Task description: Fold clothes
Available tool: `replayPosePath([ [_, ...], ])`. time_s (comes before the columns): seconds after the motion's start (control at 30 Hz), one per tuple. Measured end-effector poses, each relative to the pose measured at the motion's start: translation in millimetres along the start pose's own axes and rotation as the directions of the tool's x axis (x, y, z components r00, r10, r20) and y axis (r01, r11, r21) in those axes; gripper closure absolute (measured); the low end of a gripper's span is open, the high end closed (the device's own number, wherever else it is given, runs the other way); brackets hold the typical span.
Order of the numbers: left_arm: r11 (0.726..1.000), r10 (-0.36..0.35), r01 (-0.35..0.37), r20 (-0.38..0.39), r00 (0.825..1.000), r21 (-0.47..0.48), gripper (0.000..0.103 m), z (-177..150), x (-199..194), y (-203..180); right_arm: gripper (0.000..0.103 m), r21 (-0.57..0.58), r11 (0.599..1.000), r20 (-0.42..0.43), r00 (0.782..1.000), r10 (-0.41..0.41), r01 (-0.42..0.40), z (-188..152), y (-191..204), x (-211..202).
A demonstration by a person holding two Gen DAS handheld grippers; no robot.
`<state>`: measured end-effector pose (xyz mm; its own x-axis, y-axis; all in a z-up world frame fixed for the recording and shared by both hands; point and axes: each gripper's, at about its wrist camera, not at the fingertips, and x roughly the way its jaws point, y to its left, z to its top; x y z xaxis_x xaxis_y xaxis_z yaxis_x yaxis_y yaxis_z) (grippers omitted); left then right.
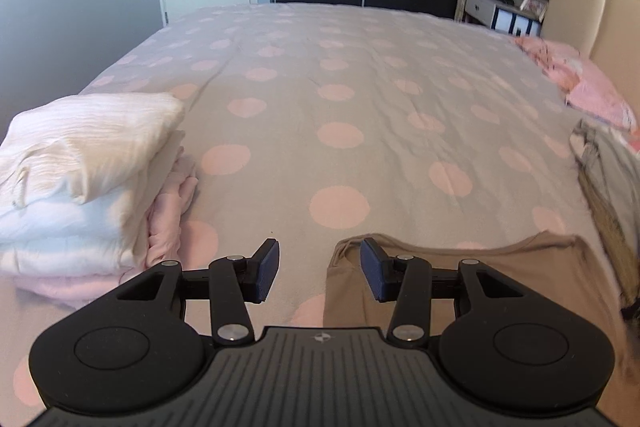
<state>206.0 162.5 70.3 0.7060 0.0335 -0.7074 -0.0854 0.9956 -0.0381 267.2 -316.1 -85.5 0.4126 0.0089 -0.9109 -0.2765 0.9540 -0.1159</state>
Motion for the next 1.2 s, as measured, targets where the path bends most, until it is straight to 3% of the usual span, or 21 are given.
replayPosePath([
  [0.13, 0.994, -0.034, 0.035, 0.011, 0.999, -0.099, 0.059, -6.4, -22.1, 7.4, 0.067, -0.024, 0.997, -0.023, 0.997, -0.080, 0.080, -10.6, -16.1, 1.8],
  [0.27, 0.988, -0.030, 0.029, -0.003, 1.000, -0.152, 0.059, -14.0, -33.5, 14.9, 0.068, -0.012, 0.994, -0.022, 0.994, -0.107, 0.107, -18.8, -38.6, 2.7],
  [0.47, 0.976, -0.023, 0.020, -0.013, 1.000, -0.216, 0.059, -23.7, -45.0, 23.1, 0.096, -0.015, 0.983, -0.038, 0.982, -0.183, 0.183, -20.5, -68.2, 0.0],
  [0.7, 0.974, -0.004, 0.000, -0.015, 1.000, -0.228, 0.059, -26.1, -50.4, 29.8, 0.099, 0.043, 0.978, -0.051, 0.978, -0.203, 0.206, -16.4, -111.9, -10.4],
  [0.93, 0.972, -0.006, 0.004, -0.008, 1.000, -0.233, 0.059, -26.8, -54.2, 34.4, 0.100, 0.045, 0.956, -0.061, 0.956, -0.288, 0.291, -18.4, -146.7, -19.9],
  [1.2, 0.970, -0.009, 0.010, 0.005, 1.000, -0.242, 0.059, -27.5, -60.2, 40.9, 0.100, 0.123, 0.940, -0.068, 0.947, -0.313, 0.319, -45.2, -192.2, -47.9],
])
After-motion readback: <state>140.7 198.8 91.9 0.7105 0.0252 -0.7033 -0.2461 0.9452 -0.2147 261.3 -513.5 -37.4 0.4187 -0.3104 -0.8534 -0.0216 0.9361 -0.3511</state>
